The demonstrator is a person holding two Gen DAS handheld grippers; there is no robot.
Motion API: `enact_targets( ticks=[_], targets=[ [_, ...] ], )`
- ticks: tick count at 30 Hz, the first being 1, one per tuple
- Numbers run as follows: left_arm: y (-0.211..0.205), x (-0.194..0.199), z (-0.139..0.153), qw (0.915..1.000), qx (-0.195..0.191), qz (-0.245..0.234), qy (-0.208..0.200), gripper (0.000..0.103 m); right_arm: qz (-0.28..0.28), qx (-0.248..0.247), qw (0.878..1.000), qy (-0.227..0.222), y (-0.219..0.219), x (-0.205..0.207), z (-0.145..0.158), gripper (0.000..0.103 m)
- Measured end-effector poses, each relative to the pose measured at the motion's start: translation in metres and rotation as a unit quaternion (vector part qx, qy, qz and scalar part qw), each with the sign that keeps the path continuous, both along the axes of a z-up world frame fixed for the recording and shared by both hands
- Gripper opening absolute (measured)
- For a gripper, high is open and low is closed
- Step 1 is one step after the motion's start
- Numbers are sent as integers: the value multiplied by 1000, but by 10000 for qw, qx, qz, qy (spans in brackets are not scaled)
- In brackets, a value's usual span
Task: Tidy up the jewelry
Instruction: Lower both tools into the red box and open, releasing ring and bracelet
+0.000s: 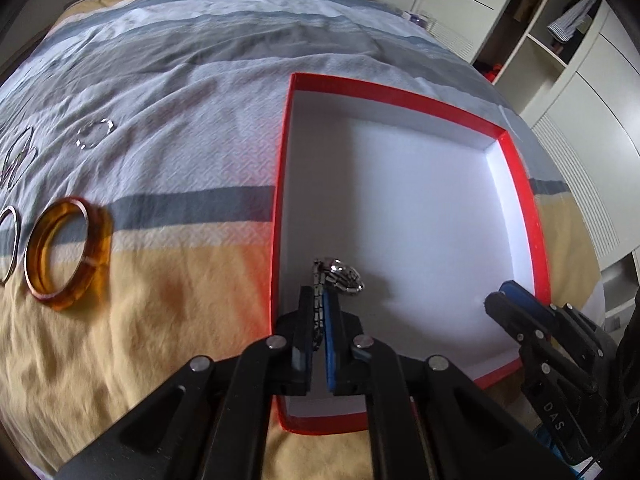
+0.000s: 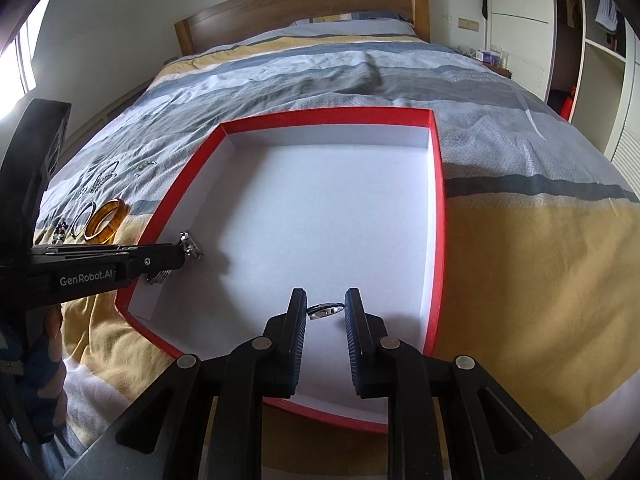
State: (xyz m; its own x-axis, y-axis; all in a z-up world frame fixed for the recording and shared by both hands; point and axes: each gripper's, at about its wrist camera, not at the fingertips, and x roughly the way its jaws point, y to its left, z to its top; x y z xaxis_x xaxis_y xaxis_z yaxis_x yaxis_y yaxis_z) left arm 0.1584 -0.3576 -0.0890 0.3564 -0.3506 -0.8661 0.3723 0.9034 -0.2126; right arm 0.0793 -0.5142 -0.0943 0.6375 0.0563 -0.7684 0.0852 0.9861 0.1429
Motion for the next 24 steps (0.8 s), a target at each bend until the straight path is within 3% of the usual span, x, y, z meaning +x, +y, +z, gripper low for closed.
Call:
enact_targets(
  ticks=[10, 17, 22, 24],
  targets=[
    [12, -4, 1, 9994, -40, 337, 111, 6, 183, -236, 9995, 111, 8, 11, -3, 20],
    [16, -3, 1, 9992, -131, 313, 225, 6, 215, -455, 9981, 362, 14, 16, -4, 20],
    [15, -1, 5, 9991, -244, 169, 297, 6, 174, -392, 9979, 484, 16, 14, 0, 29],
    [12, -3, 10, 9994, -240, 46, 248, 8, 136, -311, 9984, 446, 15, 10, 4, 40]
  ],
)
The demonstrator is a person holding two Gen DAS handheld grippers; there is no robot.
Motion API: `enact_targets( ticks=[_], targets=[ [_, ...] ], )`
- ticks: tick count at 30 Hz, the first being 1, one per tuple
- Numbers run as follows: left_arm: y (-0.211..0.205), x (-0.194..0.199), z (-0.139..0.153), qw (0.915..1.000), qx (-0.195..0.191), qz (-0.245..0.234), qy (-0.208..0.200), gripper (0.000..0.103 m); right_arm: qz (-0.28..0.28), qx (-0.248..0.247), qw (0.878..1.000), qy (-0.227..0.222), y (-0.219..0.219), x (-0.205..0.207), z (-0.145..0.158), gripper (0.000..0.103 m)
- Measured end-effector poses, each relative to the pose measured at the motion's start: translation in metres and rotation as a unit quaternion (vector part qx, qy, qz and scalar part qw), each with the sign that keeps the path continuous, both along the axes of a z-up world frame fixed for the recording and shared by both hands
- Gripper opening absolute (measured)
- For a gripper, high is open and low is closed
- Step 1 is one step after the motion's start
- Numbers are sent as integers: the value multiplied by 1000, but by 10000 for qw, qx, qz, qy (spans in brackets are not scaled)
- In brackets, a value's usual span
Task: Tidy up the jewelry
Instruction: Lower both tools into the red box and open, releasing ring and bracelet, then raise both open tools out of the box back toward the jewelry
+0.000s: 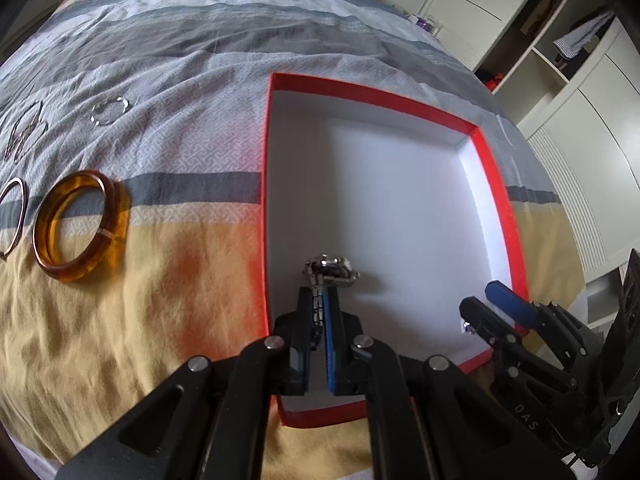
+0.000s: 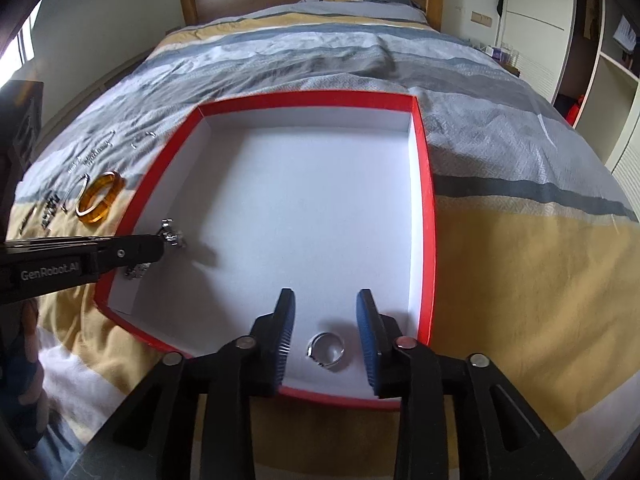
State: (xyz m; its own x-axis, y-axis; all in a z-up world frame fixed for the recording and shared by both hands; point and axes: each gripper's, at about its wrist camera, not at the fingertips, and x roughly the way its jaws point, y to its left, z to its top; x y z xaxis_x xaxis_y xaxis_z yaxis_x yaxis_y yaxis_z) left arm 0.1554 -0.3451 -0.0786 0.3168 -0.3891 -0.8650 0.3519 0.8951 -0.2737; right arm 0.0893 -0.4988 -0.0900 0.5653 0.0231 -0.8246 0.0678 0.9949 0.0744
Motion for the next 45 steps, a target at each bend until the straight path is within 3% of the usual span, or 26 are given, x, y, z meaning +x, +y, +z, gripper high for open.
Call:
enact_targets(
  ticks=[2, 4, 12, 18, 23, 37, 45],
  targets=[
    [-2, -3, 7, 9999, -28, -144, -72, 15, -92, -55, 9999, -56, 0, -7, 7, 43],
    [-3, -9, 16, 9994, -152, -277, -160, 31, -166, -41, 9998, -115, -1, -14, 15, 43],
    [13, -40, 65, 9955, -428, -579, -614, 34, -452, -235, 9980, -367, 3, -54, 60, 46],
    [62, -69, 96, 9939, -118, -571, -941, 41, -450, -262, 9966, -635, 32, -79, 95, 50],
    [126, -92, 113, 9924, 190, -250, -1194, 41, -294, -161, 9956, -876, 72, -97, 123, 51],
    [324, -170, 131, 9813, 392, 901, -1655, 41, 420, -51, 9901, -1338, 179, -156, 176, 51],
    [387, -200, 139, 9704, 486, 1503, -1824, 41, 699, -44, 9854, -1550, 206, -176, 193, 51]
  ],
)
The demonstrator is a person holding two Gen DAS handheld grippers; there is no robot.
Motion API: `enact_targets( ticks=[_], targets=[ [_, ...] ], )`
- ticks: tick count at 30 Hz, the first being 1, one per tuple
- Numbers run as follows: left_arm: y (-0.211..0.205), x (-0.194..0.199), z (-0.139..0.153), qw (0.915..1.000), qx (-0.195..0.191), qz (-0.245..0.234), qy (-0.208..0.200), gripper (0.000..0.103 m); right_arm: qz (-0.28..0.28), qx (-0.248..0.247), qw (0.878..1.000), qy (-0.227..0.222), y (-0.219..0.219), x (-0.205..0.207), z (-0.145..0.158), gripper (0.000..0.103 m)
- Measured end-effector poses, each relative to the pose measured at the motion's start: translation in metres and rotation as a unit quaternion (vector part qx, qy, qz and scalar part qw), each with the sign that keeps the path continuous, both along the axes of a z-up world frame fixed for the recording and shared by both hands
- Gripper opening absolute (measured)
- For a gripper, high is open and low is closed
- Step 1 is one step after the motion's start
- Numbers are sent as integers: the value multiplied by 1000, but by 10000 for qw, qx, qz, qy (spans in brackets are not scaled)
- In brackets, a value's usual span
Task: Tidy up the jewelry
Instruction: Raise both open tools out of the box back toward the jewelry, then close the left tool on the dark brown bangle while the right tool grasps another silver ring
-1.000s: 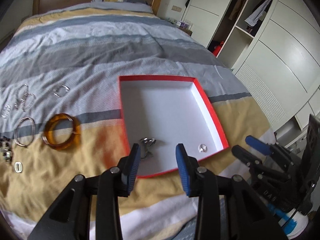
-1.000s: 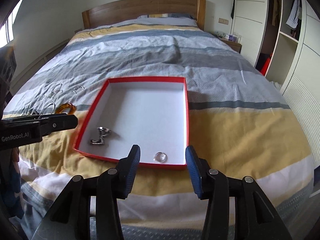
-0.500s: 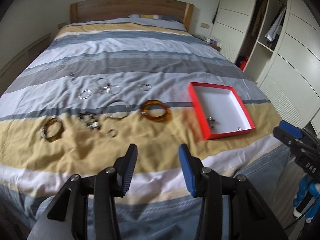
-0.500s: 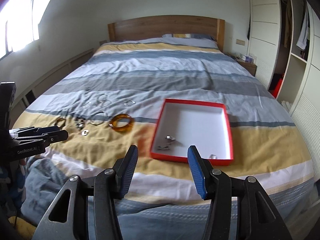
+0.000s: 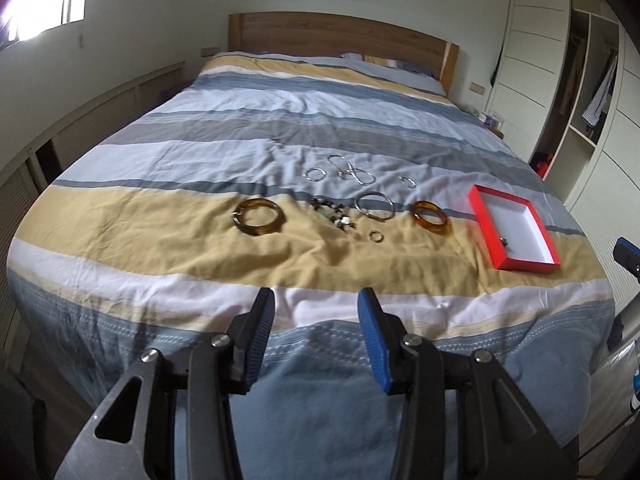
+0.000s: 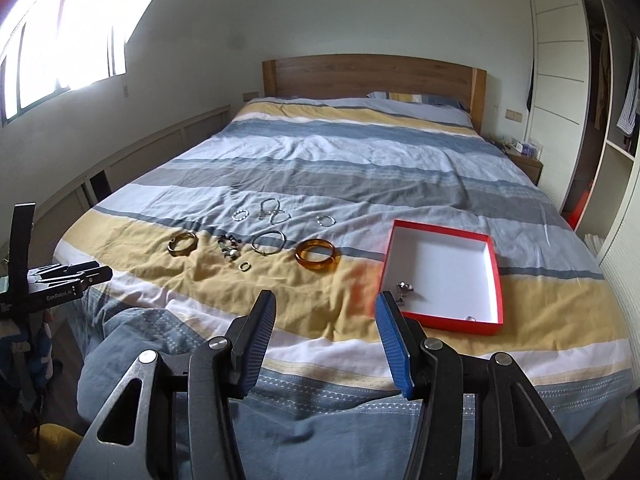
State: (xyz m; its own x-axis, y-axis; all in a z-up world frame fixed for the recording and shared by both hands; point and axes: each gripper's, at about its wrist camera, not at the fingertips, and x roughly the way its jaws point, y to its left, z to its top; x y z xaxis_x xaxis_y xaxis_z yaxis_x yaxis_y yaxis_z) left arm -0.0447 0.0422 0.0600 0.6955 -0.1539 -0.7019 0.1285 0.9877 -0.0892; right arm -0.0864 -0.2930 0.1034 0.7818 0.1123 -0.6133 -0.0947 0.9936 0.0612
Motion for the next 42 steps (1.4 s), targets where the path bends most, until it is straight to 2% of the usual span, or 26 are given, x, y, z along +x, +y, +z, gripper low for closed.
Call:
enact_targets(
  ticks=[6, 14, 28, 42],
  targets=[
    [15, -13, 5, 9997, -124, 138, -139, 41, 100, 5, 9998, -163, 8, -7, 12, 51],
    [13, -3, -5, 9995, -299, 78, -10, 41, 201, 12, 9998, -94, 14, 2, 9, 51],
    [26, 50, -51, 9980, -318, 309, 449, 41, 445, 272, 9980, 351, 28, 64, -38, 51],
    [63, 122, -88, 9923, -379, 836, 836, 41, 859, 349, 9920, 855, 57, 135, -85, 49]
  ],
)
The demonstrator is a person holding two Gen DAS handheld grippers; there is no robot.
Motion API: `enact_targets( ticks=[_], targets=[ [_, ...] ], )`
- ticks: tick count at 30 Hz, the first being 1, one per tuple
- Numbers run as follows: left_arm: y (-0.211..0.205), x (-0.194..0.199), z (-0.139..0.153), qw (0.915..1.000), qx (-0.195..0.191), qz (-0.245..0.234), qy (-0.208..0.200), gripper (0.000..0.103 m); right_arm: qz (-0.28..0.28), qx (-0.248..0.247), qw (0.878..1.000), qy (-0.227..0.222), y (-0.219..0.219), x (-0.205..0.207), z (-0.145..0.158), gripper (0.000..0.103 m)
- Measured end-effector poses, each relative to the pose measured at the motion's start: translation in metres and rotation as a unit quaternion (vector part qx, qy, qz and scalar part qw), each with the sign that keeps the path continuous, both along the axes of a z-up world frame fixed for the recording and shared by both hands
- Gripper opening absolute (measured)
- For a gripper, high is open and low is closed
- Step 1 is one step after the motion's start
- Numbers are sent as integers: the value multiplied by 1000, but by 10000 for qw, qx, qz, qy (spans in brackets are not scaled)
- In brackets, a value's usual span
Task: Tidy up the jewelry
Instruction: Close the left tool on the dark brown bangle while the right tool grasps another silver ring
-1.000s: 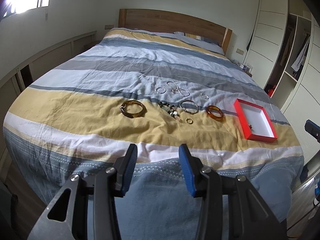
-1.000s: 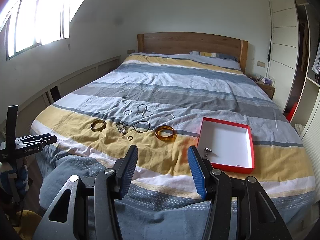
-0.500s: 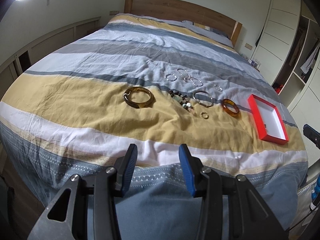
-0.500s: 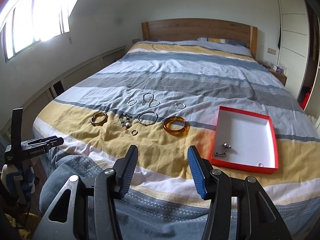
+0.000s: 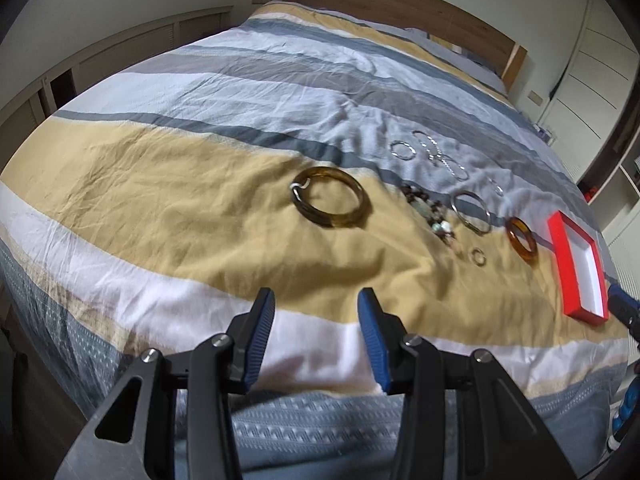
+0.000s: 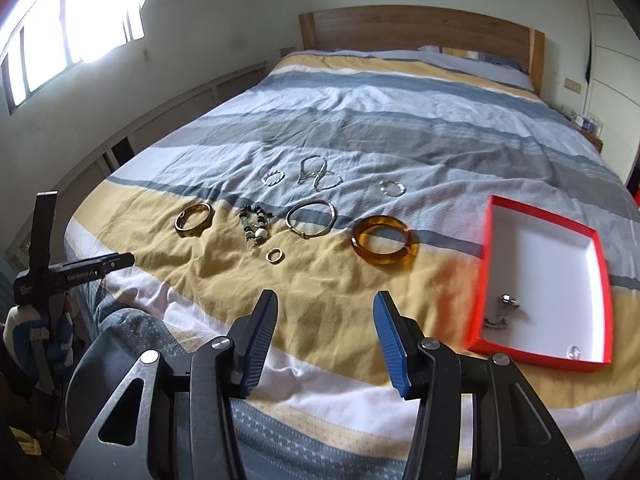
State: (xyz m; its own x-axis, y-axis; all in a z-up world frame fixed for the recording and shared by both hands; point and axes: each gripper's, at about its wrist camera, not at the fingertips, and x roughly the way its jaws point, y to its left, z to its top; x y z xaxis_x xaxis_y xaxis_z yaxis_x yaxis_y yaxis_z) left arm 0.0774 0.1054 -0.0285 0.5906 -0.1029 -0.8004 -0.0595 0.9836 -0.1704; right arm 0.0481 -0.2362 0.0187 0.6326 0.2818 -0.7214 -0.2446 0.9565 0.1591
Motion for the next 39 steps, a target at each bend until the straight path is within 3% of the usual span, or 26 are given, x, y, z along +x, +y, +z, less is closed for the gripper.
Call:
enact_targets(
  ticks=[9, 17, 31, 39],
  targets=[
    [27, 66, -6, 9994, -158, 320, 15, 41, 653, 27, 9975, 282, 50, 58, -35, 46],
    [29, 111, -28, 9991, -112, 370, 164, 41, 1018, -52, 9935, 503, 84, 94, -68, 43],
    [29, 130, -58, 9986, -7, 412, 337, 41, 1155, -87, 9907, 715, 100, 121, -104, 36],
    [13, 132, -67, 9974, 532, 300, 379, 40, 1140, -65, 9909, 713, 101, 127, -113, 29]
  ],
)
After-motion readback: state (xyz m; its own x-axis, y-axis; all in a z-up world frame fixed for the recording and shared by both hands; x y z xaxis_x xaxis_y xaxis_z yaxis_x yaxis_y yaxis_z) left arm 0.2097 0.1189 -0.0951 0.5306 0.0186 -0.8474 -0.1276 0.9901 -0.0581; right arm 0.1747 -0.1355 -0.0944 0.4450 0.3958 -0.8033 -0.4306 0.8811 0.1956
